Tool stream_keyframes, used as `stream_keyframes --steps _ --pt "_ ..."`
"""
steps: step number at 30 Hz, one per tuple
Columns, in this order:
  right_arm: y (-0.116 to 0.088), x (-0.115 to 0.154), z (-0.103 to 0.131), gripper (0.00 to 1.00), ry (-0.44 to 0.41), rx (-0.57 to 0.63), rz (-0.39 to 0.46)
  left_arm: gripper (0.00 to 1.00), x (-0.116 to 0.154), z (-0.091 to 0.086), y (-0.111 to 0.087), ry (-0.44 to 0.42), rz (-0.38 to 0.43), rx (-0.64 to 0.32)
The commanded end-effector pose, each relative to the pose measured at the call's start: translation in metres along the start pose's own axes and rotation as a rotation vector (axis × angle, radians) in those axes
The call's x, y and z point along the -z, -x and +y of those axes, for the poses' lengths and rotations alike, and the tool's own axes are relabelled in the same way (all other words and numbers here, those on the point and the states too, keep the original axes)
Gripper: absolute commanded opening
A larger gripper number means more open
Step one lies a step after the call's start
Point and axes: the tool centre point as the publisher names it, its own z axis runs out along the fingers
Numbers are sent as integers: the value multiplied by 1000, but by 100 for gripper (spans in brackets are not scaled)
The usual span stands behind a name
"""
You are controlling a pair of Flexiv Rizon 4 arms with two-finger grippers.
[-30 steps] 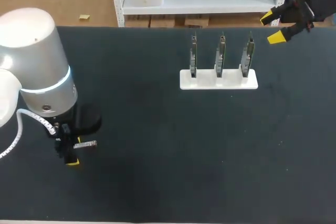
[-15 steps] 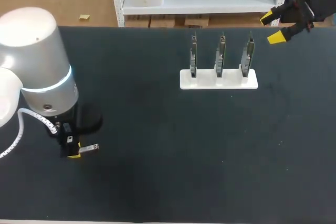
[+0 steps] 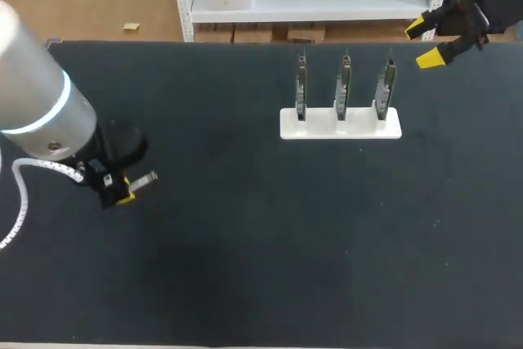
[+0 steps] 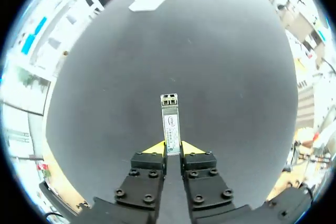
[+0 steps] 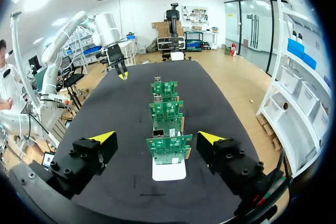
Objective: Pick up the optical module with the left hand, and insert it into the network port with the right hand.
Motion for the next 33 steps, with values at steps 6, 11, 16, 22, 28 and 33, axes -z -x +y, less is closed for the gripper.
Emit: stream_keyframes --steps 6,11,16,22,28,33 --pt "0 0 2 100 -4 0 0 0 48 45 16 125 -349 158" --pt "0 0 2 100 -4 0 0 0 73 73 44 172 -533 202" --pt "0 0 2 100 -4 0 0 0 95 103 92 207 -674 117" --pt "0 0 2 100 -4 0 0 0 108 127 171 200 -793 -39" --pt "0 0 2 100 -4 0 0 0 108 140 239 154 -892 -150" --pt "0 0 2 100 -4 0 0 0 111 142 298 92 -1022 -206"
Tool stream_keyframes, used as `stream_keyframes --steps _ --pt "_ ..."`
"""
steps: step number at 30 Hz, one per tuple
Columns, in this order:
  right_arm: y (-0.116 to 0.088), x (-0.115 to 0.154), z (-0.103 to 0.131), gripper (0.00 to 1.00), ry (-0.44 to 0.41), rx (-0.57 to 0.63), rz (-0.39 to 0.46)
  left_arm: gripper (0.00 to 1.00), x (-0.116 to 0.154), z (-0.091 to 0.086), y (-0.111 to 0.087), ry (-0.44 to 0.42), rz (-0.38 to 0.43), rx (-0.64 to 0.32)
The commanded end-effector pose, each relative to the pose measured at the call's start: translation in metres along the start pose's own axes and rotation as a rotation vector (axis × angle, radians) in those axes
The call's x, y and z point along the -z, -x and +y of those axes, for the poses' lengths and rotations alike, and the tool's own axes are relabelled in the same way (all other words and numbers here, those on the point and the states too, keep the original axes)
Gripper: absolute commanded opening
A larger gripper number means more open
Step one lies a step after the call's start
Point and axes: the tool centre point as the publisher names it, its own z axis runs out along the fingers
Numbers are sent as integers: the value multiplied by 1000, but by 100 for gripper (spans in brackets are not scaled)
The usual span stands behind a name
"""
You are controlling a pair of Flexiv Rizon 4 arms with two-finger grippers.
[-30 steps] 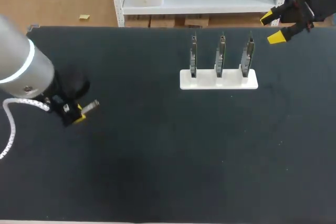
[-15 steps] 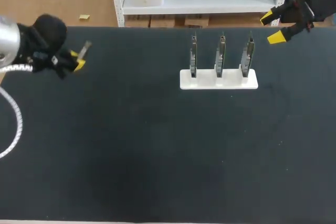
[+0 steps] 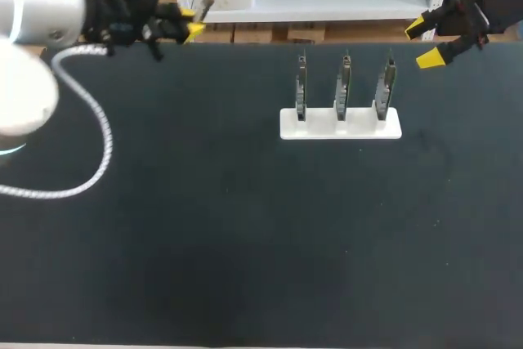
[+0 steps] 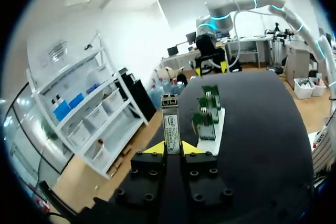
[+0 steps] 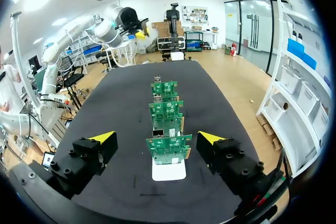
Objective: Pick up the optical module with the left hand, and insert it into the network port with the right hand.
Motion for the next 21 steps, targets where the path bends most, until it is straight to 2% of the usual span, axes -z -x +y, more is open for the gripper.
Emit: stream_keyframes --steps 1,8,15,21 --pt "0 0 2 100 -4 0 0 0 -67 13 27 -107 -267 -6" --pt "0 0 2 100 -4 0 0 0 -118 -2 73 -207 -382 -29" --pt "0 0 2 100 -4 0 0 0 -165 -25 100 -284 -492 -14" --pt "0 0 2 100 -4 0 0 0 -189 -42 119 -335 -556 -8"
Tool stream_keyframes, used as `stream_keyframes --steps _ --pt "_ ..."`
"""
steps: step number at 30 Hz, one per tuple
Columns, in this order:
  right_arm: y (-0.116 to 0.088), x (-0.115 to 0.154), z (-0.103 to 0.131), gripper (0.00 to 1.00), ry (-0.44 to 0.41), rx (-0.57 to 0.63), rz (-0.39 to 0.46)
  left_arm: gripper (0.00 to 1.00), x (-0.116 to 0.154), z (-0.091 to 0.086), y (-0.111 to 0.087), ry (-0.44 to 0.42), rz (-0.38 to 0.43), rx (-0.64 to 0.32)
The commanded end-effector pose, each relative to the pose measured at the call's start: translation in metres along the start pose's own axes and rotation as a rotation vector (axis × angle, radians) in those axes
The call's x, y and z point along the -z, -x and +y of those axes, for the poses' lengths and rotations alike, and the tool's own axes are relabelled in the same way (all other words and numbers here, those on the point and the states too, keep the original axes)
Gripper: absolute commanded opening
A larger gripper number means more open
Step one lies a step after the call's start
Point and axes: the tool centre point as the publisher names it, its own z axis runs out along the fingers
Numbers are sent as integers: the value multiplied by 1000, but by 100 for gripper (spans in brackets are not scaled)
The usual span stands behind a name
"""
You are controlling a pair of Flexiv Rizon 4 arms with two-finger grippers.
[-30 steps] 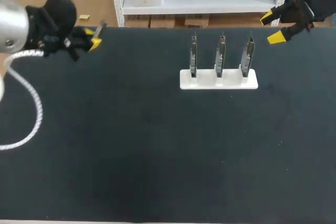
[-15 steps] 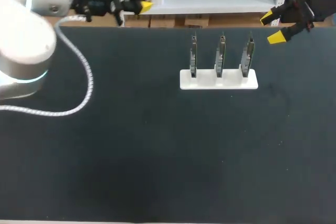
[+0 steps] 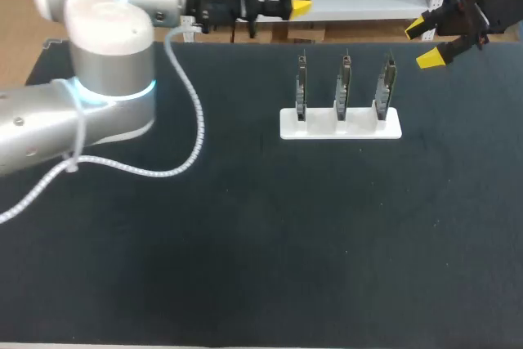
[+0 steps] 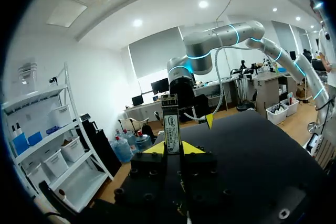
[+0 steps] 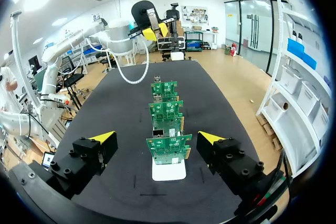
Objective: Pick up the optical module with the left hand, and insert it into the network port with the right hand.
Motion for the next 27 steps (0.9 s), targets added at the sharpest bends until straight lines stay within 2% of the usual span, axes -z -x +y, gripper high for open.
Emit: stream_keyframes --steps 1,11,27 --pt "0 0 2 100 -4 0 0 0 -60 7 -4 -33 -123 5" --pt "0 0 2 100 -4 0 0 0 -90 -5 -3 -76 -154 25" --pt "0 0 2 100 -4 0 0 0 -94 -23 -5 -141 -143 69"
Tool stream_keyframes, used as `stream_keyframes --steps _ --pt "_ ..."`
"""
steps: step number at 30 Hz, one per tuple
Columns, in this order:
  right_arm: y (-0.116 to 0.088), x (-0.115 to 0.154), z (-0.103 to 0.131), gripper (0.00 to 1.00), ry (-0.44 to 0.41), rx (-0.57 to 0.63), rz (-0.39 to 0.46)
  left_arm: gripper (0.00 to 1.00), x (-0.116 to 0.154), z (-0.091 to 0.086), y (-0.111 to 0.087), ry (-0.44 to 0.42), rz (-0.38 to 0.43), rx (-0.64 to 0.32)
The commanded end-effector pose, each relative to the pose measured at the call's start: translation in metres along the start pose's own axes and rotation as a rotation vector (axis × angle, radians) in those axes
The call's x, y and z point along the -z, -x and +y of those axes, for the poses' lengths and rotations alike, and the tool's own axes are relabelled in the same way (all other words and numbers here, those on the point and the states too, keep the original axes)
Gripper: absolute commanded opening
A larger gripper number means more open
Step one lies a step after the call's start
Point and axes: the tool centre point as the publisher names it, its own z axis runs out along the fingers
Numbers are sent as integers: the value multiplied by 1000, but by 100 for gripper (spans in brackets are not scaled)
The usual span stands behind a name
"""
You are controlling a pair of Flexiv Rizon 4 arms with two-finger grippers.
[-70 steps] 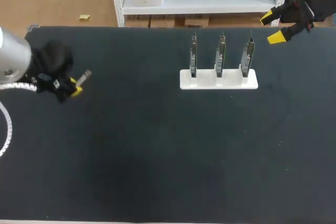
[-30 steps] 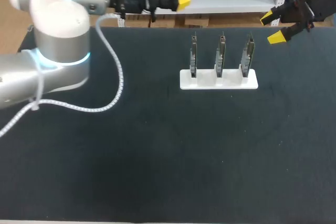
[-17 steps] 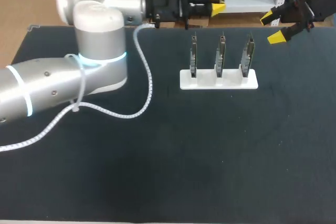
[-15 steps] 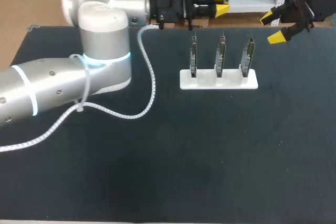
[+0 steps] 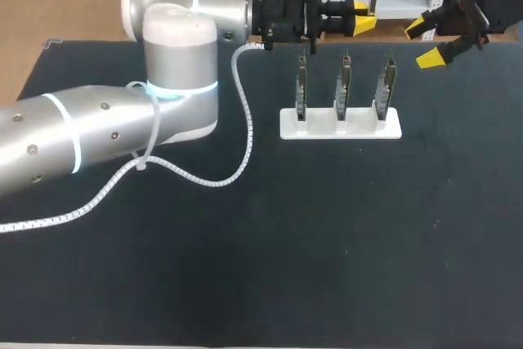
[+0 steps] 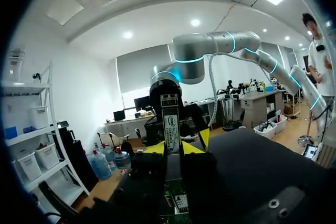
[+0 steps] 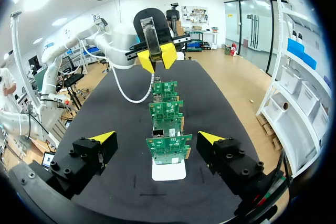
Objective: Pick up the optical module with the left hand, and insert it into the network port with the right hand.
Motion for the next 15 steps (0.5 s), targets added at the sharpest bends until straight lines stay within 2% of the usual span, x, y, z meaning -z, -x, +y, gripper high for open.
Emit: stream_keyframes --steps 1,8,15 --pt "0 0 2 100 -4 0 0 0 -1 -1 0 -6 11 17" --pt "0 0 2 100 -4 0 0 0 -2 -7 -1 -15 -29 70" --pt "0 0 2 100 -4 0 0 0 -8 -12 3 -13 -28 69"
